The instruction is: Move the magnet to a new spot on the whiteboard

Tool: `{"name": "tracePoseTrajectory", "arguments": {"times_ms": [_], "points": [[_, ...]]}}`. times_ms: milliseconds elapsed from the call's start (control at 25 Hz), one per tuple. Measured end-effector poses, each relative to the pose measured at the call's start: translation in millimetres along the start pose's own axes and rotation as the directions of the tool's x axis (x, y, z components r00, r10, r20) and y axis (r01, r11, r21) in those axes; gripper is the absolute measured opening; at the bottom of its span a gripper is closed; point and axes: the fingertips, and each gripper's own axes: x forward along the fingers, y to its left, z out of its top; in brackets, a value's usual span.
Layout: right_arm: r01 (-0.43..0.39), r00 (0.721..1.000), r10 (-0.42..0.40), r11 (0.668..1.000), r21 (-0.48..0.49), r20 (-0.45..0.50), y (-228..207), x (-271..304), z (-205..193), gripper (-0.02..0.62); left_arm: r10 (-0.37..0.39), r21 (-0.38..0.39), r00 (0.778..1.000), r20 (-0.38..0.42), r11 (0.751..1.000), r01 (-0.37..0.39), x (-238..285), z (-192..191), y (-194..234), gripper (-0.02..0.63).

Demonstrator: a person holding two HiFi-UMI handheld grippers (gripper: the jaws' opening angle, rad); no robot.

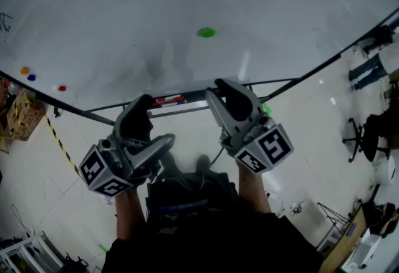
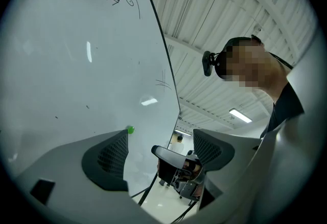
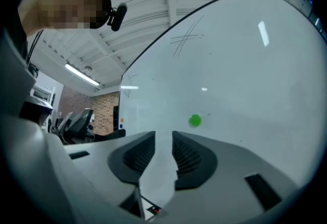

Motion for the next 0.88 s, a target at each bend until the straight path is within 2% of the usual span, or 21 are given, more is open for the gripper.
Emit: {"name": "tracePoseTrajectory", "arguments": {"times_ms": [240,360,520,800,880], "points": [[0.151,0.988,-0.152,0.986,-0.078,-0.013,-7.3,39.5,-0.3,0.143,-0.083,-0.005,0.996,-0.028,0.997,0.083,-12.8,19.9,32.6,0.393],[0.240,0.970,-0.242,0.965,-0.102,-0.008,-16.2,46.0,-1.5,0.143,-0.119,-0.063,0.992,-0.050,0.991,0.116,-21.0,17.5,47.5,0.393],[0.341,0.938,-0.346,0.926,-0.162,-0.004,-31.6,44.9,3.4,0.167,-0.135,-0.065,0.988,-0.074,0.989,0.131,-16.1,16.7,54.9,0.393],[0.388,0.918,-0.396,0.874,-0.293,0.033,-52.2,60.1,17.6,0.172,-0.105,-0.046,0.993,-0.055,0.994,0.102,-4.5,20.7,63.4,0.393],[0.395,0.915,-0.400,0.859,-0.326,0.054,-58.6,62.1,24.6,0.172,-0.088,-0.019,0.994,-0.057,0.996,0.087,3.6,22.2,61.6,0.393]]}}
